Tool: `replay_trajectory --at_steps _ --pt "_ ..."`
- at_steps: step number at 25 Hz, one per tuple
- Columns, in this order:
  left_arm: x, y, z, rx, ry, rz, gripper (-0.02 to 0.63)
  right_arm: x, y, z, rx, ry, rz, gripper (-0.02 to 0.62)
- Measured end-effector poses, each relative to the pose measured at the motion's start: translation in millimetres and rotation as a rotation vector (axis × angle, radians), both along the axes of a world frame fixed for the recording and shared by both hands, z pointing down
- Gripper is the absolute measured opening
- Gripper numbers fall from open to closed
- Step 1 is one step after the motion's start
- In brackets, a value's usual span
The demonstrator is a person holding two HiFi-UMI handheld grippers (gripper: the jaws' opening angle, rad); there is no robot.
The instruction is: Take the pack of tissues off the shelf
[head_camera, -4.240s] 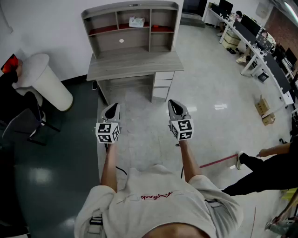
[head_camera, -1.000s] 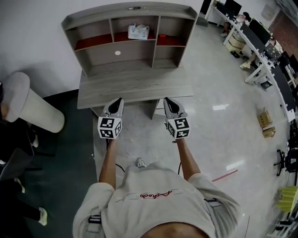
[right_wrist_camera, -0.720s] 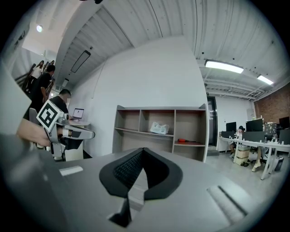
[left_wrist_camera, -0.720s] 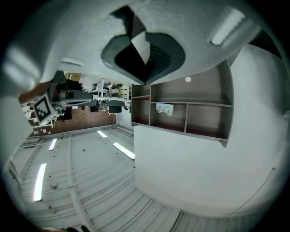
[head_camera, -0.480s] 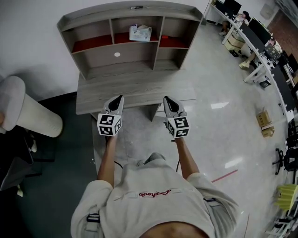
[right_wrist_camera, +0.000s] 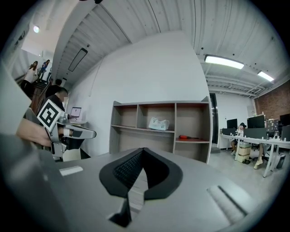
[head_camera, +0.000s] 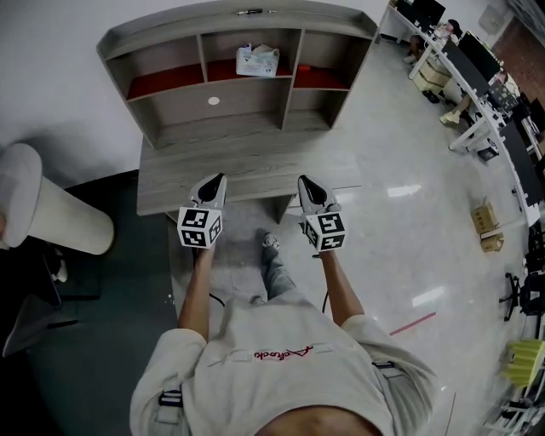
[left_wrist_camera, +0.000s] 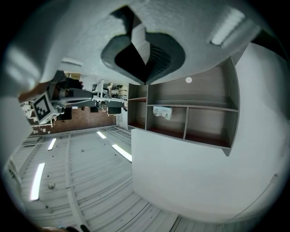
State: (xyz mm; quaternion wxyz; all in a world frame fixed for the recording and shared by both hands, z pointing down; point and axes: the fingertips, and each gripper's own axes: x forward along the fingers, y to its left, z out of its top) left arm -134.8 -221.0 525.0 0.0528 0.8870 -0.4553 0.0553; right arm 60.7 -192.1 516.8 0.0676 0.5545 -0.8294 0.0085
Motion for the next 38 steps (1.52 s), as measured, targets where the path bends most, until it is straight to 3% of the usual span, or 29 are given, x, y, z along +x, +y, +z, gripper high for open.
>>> replay_trajectory --at_steps 14,30,38 --pt "27.2 -120.1 -8.3 0.005 -0.009 -0.008 -0.002 20.7 -125.4 -9.6 0.019 -0.028 -0.022 0.006" --pt "38.2 -277.6 -45.1 0.039 -0.023 -0.07 -0.002 17.1 -293.6 -37.2 0.045 -0.048 -0.121 0.006" --pt "43.0 -335.3 -39.9 0.034 -0.026 -0.089 -0.002 12.7 -346.5 -35.8 0.05 -0.045 -0.164 0.006"
